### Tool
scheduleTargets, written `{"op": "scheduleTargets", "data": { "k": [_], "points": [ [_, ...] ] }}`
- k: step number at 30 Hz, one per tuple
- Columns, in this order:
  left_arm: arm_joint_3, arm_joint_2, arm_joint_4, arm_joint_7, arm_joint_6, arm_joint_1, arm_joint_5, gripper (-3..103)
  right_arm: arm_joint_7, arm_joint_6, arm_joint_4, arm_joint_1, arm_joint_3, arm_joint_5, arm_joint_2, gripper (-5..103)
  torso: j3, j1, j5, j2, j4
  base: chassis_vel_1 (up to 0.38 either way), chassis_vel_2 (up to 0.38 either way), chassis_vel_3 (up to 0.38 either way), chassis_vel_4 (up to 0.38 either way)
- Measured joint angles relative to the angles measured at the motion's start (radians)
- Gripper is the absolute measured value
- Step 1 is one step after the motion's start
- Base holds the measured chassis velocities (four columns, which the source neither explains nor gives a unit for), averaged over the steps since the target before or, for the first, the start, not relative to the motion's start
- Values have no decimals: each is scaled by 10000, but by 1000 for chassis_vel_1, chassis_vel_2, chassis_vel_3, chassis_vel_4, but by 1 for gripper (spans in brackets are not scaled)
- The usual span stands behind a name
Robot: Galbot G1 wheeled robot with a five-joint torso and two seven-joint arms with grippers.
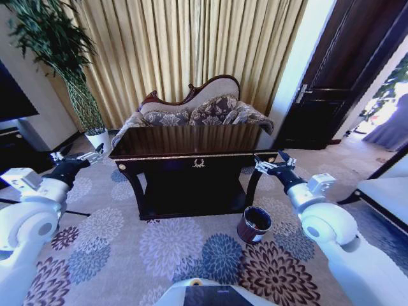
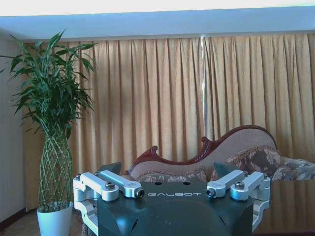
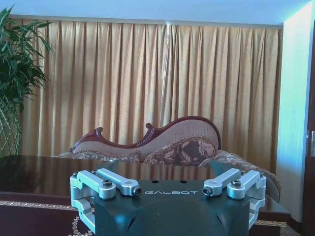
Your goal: Move to the front of the table and place the trash on the table into the trash bin.
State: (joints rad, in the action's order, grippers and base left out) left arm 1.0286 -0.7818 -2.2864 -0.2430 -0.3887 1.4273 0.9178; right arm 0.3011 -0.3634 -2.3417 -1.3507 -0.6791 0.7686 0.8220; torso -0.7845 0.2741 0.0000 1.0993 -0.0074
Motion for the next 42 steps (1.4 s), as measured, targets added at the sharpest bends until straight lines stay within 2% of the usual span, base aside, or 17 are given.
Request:
{"op": "scheduleTargets", "data": {
  "k": [42],
  "points": [
    [-198, -148, -99, 9, 44, -48, -65, 100, -15, 42, -35, -377, -374, -26, 79, 100, 0, -1, -3, 0, 2, 123, -128, -121, 129]
  ]
}}
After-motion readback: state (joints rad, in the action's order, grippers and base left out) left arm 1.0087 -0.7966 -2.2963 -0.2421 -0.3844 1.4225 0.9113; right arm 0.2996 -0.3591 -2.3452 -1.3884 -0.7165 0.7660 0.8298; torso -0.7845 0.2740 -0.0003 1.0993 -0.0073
